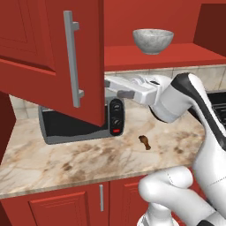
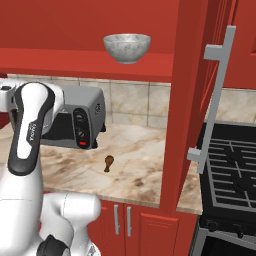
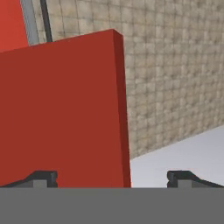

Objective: Retrieve the bowl from the cabinet, then place the raw meat into the bowl to avoid contamination.

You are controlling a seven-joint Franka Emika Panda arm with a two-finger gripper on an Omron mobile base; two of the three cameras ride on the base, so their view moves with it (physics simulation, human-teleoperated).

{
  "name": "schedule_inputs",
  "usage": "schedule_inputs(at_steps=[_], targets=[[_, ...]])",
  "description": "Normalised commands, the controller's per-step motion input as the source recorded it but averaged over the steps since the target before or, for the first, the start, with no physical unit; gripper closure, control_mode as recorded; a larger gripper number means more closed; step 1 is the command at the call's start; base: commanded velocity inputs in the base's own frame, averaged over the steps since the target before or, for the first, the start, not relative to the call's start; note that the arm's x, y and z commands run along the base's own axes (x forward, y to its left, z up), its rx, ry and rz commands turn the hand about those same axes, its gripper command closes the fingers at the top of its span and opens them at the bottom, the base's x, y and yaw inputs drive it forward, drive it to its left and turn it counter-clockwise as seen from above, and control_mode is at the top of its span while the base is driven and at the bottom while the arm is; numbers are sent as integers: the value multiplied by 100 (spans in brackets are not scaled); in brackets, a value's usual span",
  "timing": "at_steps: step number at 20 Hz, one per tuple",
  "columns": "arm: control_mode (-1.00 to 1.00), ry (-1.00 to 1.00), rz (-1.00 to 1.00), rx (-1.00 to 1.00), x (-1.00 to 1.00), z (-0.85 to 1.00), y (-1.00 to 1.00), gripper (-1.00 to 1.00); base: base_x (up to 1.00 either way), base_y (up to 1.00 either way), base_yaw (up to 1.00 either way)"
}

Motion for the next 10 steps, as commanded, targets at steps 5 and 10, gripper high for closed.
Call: schedule_inputs(at_steps=[5, 10], targets=[[-100, 19, 5, -23, 45, -2, 30, -100, 0, 0, 0], [-100, 10, 1, -27, 26, 0, 45, -100, 0, 0, 0]])
